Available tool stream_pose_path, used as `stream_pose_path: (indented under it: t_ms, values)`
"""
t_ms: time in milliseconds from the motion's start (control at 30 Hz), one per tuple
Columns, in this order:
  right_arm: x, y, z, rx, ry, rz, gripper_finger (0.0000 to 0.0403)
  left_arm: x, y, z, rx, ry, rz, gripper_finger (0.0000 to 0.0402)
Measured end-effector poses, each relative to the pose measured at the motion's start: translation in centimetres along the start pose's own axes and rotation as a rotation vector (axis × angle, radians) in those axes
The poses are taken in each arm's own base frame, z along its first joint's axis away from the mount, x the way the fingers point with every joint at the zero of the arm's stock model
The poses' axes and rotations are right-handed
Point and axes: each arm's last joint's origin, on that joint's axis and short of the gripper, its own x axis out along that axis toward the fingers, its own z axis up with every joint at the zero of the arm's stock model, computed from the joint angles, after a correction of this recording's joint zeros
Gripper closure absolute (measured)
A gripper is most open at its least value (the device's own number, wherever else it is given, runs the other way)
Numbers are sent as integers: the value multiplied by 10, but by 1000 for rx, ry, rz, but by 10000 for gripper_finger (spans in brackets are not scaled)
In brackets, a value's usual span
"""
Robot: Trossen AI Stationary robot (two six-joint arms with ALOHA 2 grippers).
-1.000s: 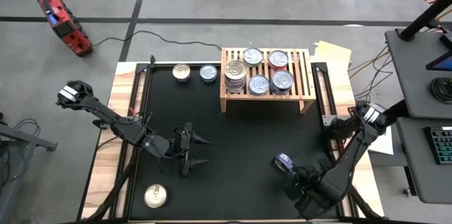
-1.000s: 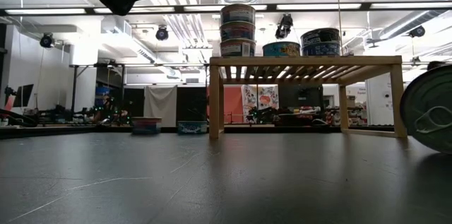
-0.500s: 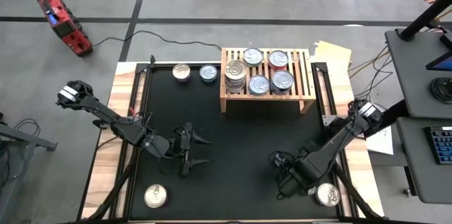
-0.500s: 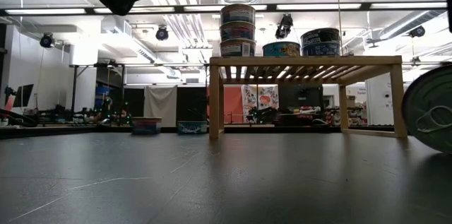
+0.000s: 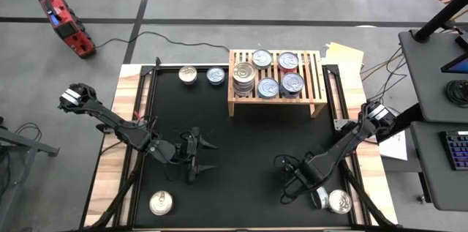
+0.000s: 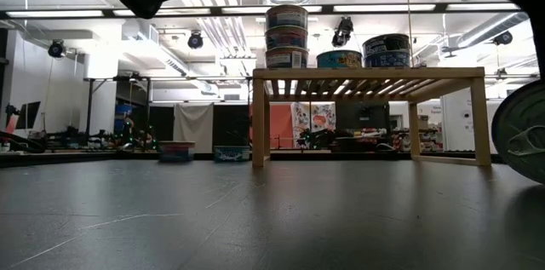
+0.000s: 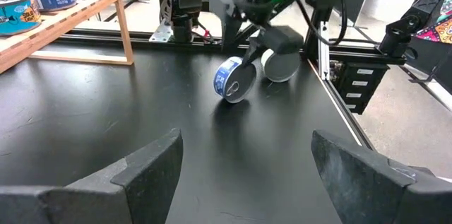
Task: Stack canned seafood by type on shelf
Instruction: Stack the blue tuna can on top of the blue tuna can on the shelf
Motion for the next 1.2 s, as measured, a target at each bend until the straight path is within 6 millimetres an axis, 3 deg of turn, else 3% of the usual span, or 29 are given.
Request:
stream_pose_path:
  t_ms: [333, 600, 900, 1033, 1200]
  values:
    - [25, 5, -4, -35, 9, 70, 173, 0, 0, 0, 0, 0, 0, 107]
    - [28, 4, -3, -33, -41, 59, 274, 0, 0, 0, 0, 0, 0, 107]
    - [23, 7, -2, -28, -61, 84, 273, 0, 0, 0, 0, 0, 0, 107]
    - [9, 11, 3, -6, -239, 175, 273, 0, 0, 0, 0, 0, 0, 107]
    - [-15, 15, 6, -3, -613, 359, 273, 0, 0, 0, 0, 0, -1, 107]
